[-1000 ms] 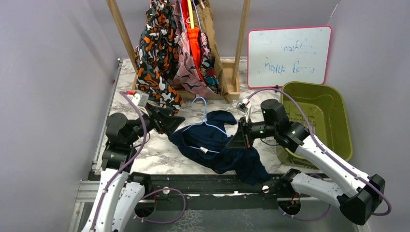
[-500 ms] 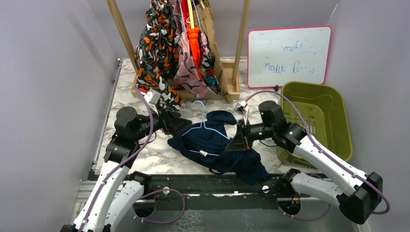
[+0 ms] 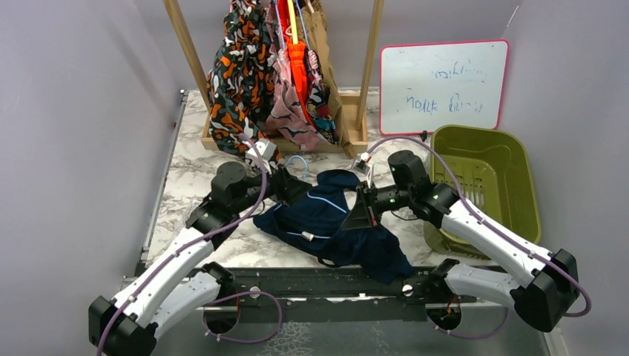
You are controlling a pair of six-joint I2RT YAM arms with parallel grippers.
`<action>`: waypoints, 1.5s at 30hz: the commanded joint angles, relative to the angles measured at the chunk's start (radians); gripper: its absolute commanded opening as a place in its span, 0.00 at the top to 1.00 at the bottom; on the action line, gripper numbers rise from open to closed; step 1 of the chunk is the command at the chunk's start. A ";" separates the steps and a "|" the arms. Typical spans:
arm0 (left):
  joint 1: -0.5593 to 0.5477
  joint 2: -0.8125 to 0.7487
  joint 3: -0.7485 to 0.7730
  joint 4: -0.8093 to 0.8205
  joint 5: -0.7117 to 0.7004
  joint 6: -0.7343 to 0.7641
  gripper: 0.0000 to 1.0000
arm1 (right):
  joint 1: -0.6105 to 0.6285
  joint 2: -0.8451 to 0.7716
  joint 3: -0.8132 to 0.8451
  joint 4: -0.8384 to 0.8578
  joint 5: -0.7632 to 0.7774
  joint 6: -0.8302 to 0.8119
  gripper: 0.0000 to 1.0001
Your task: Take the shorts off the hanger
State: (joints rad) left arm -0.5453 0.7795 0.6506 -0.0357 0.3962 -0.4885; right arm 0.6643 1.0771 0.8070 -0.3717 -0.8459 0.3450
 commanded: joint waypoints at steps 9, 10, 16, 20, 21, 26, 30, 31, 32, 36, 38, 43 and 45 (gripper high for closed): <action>-0.073 0.073 0.035 0.164 -0.251 0.025 0.67 | 0.009 0.029 0.092 -0.008 -0.055 -0.003 0.99; -0.073 0.080 0.042 0.167 -0.229 0.026 0.67 | 0.009 0.037 0.096 -0.013 -0.057 -0.002 0.99; -0.075 0.103 0.047 0.162 -0.214 0.043 0.94 | 0.009 0.055 0.126 -0.029 -0.055 0.000 0.99; -0.074 0.086 0.047 0.141 -0.205 0.070 1.00 | 0.009 0.063 0.156 -0.035 -0.018 0.015 0.98; -0.074 0.079 0.050 0.130 -0.205 0.074 1.00 | 0.009 0.066 0.165 -0.033 0.003 0.025 0.98; -0.074 0.014 0.098 0.099 -0.286 0.131 1.00 | 0.009 0.107 0.279 -0.096 0.116 0.006 0.79; -0.074 0.030 0.242 -0.006 -0.378 0.221 1.00 | 0.009 0.192 0.478 -0.157 0.169 -0.050 0.62; -0.074 0.036 0.276 -0.033 -0.391 0.241 1.00 | 0.009 0.215 0.528 -0.161 0.169 -0.054 0.52; -0.074 0.044 0.308 -0.060 -0.405 0.257 1.00 | 0.009 0.236 0.564 -0.162 0.171 -0.055 0.45; -0.075 0.038 0.366 -0.159 -0.484 0.300 1.00 | 0.009 0.277 0.628 -0.191 0.273 -0.054 0.33; -0.074 0.020 0.362 -0.200 -0.528 0.299 1.00 | 0.009 0.263 0.614 -0.213 0.345 -0.051 0.33; -0.074 -0.006 0.331 -0.276 -0.632 0.307 1.00 | 0.013 0.217 0.619 -0.352 0.540 -0.093 0.32; -0.074 0.007 0.339 -0.305 -0.633 0.313 1.00 | 0.018 0.205 0.624 -0.386 0.642 -0.097 0.32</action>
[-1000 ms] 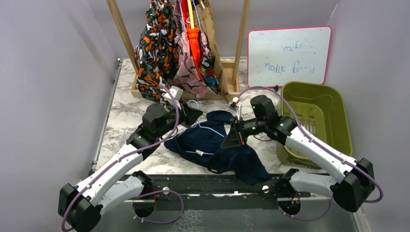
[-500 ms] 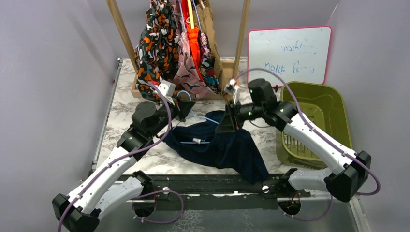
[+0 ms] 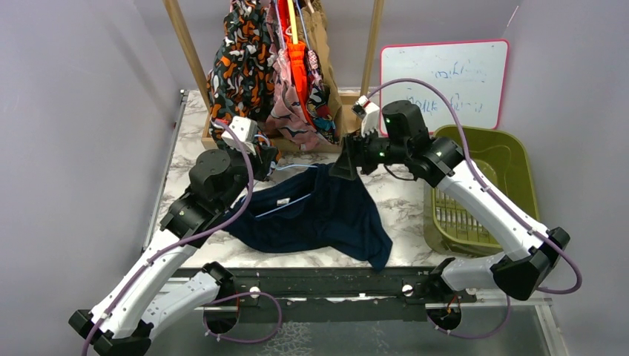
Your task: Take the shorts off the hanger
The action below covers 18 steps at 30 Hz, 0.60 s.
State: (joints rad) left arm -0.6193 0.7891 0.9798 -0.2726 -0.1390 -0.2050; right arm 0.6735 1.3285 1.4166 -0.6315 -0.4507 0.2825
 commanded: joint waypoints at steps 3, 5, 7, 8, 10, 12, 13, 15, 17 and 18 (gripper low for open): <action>0.000 0.014 0.011 -0.072 -0.060 0.023 1.00 | 0.021 -0.041 0.028 -0.158 0.265 -0.048 0.32; 0.000 0.033 0.015 -0.070 0.004 0.029 1.00 | 0.050 -0.027 0.017 -0.147 0.259 -0.035 0.32; 0.000 0.045 0.016 -0.072 0.046 0.024 1.00 | 0.087 -0.010 -0.007 -0.116 0.278 -0.001 0.32; 0.000 0.046 0.012 -0.072 0.058 0.018 1.00 | 0.106 0.003 -0.013 -0.104 0.294 0.025 0.32; -0.002 0.044 0.004 -0.071 0.073 0.007 1.00 | 0.141 0.025 -0.028 -0.065 0.324 0.070 0.32; -0.002 0.044 0.003 -0.071 0.112 0.006 1.00 | 0.170 0.039 -0.049 -0.010 0.355 0.105 0.32; -0.002 0.044 0.001 -0.071 0.132 0.004 1.00 | 0.180 0.044 -0.065 0.025 0.382 0.126 0.32; -0.002 0.040 0.000 -0.071 0.163 -0.003 1.00 | 0.191 0.047 -0.102 0.084 0.454 0.177 0.32; -0.002 0.038 0.001 -0.073 0.184 -0.004 1.00 | 0.193 0.049 -0.148 0.139 0.492 0.223 0.33; -0.002 0.038 0.001 -0.075 0.194 -0.002 1.00 | 0.193 0.047 -0.173 0.176 0.502 0.248 0.33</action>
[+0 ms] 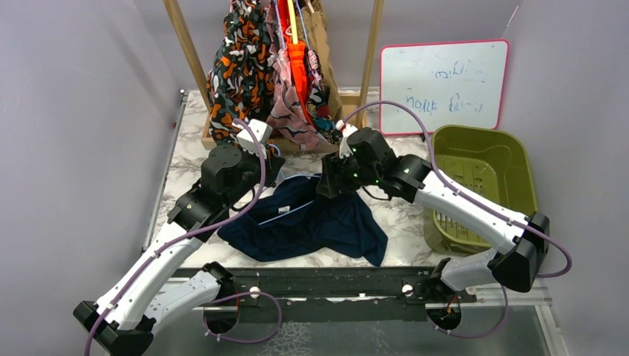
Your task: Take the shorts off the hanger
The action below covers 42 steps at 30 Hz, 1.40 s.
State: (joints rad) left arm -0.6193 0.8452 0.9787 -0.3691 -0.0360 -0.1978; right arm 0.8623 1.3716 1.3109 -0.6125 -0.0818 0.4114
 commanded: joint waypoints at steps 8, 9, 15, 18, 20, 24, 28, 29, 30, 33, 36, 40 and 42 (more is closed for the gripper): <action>-0.002 -0.054 -0.020 0.021 0.124 -0.019 1.00 | 0.006 0.015 -0.176 0.247 0.275 0.190 0.66; -0.002 -0.062 -0.023 0.018 0.119 -0.017 1.00 | 0.006 0.011 -0.184 0.241 0.311 0.191 0.75; -0.002 -0.097 -0.049 0.014 0.082 -0.020 1.00 | 0.006 -0.032 -0.217 0.225 0.449 0.136 0.99; -0.003 -0.108 -0.063 0.014 0.073 -0.015 1.00 | 0.003 -0.046 -0.214 0.206 0.517 0.125 0.99; -0.002 -0.107 -0.062 0.007 0.076 -0.011 1.00 | -0.016 -0.048 -0.205 0.200 0.529 0.106 0.99; -0.002 -0.104 -0.058 -0.004 0.107 0.002 1.00 | -0.110 -0.044 -0.196 0.186 0.483 0.078 0.99; -0.003 -0.128 -0.059 -0.001 0.133 0.010 1.00 | -0.227 -0.022 -0.218 0.181 0.383 0.063 0.99; -0.002 -0.134 -0.060 -0.003 0.143 0.014 1.00 | -0.254 -0.018 -0.228 0.186 0.345 0.061 0.99; -0.002 -0.139 -0.063 -0.005 0.151 0.015 1.00 | -0.275 -0.016 -0.238 0.193 0.302 0.055 0.99; -0.002 -0.147 -0.078 -0.001 0.163 0.011 1.00 | -0.289 0.005 -0.253 0.197 0.190 0.046 0.99; -0.002 -0.143 -0.088 0.005 0.165 0.008 1.00 | -0.289 0.027 -0.276 0.216 0.049 0.048 0.99; -0.002 -0.138 -0.090 0.022 0.162 -0.002 1.00 | -0.289 0.033 -0.318 0.218 -0.024 0.058 0.99; -0.002 -0.138 -0.091 0.023 0.134 -0.006 1.00 | -0.289 0.007 -0.341 0.232 -0.053 0.049 0.97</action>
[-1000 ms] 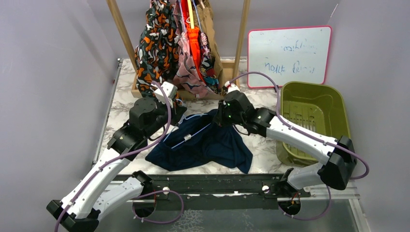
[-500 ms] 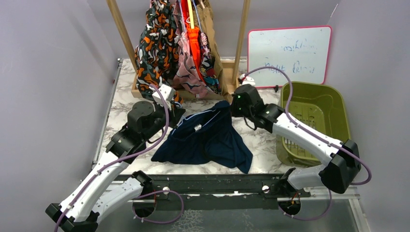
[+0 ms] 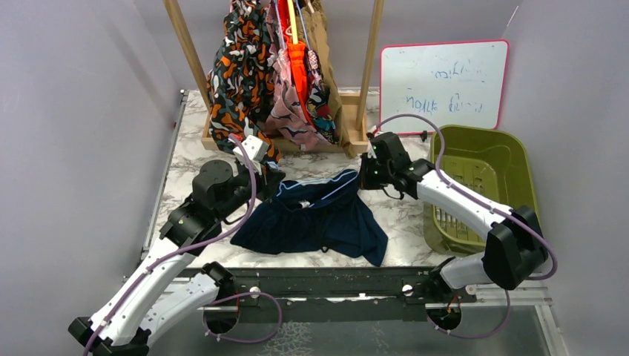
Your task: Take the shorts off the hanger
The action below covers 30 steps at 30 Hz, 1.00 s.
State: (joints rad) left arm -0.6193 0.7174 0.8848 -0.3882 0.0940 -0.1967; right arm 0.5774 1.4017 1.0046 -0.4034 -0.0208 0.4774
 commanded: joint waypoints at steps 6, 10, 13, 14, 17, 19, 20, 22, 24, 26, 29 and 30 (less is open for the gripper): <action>-0.002 -0.009 -0.016 0.052 -0.030 -0.009 1.00 | -0.004 -0.177 -0.098 0.071 -0.018 -0.065 0.69; -0.002 -0.009 -0.027 0.052 -0.028 -0.006 1.00 | -0.004 -0.271 -0.149 0.136 -0.011 -0.163 0.39; -0.002 -0.013 -0.038 0.053 -0.022 -0.001 1.00 | -0.004 -0.298 -0.142 0.147 -0.047 -0.265 0.34; -0.002 -0.015 -0.042 0.053 -0.013 0.002 1.00 | -0.004 -0.310 -0.142 0.164 -0.104 -0.313 0.32; -0.003 -0.016 -0.055 0.051 0.010 0.008 1.00 | -0.004 -0.337 -0.156 0.227 -0.320 -0.480 0.32; -0.002 -0.017 -0.064 0.051 0.033 0.009 1.00 | -0.003 -0.346 -0.164 0.254 -0.417 -0.617 0.33; -0.002 -0.016 -0.067 0.050 0.039 0.009 1.00 | -0.002 -0.351 -0.158 0.241 -0.446 -0.721 0.34; -0.002 -0.016 -0.073 0.045 0.038 0.004 1.00 | -0.002 -0.368 -0.153 0.243 -0.408 -0.817 0.34; -0.002 -0.022 -0.080 0.040 0.038 0.000 1.00 | -0.003 -0.385 -0.148 0.224 -0.412 -0.920 0.34; -0.002 -0.029 -0.085 0.033 0.024 -0.001 1.00 | -0.002 -0.397 -0.140 0.165 -0.436 -1.059 0.35; -0.002 -0.036 -0.088 0.027 0.015 0.004 1.00 | -0.002 -0.404 -0.098 0.074 -0.419 -1.145 0.37; -0.002 -0.040 -0.089 0.026 0.014 0.007 1.00 | -0.002 -0.405 -0.081 0.041 -0.430 -1.166 0.39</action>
State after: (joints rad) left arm -0.6193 0.6987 0.7994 -0.3706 0.0868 -0.1860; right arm 0.5716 1.0138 0.8536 -0.2867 -0.3836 -0.4740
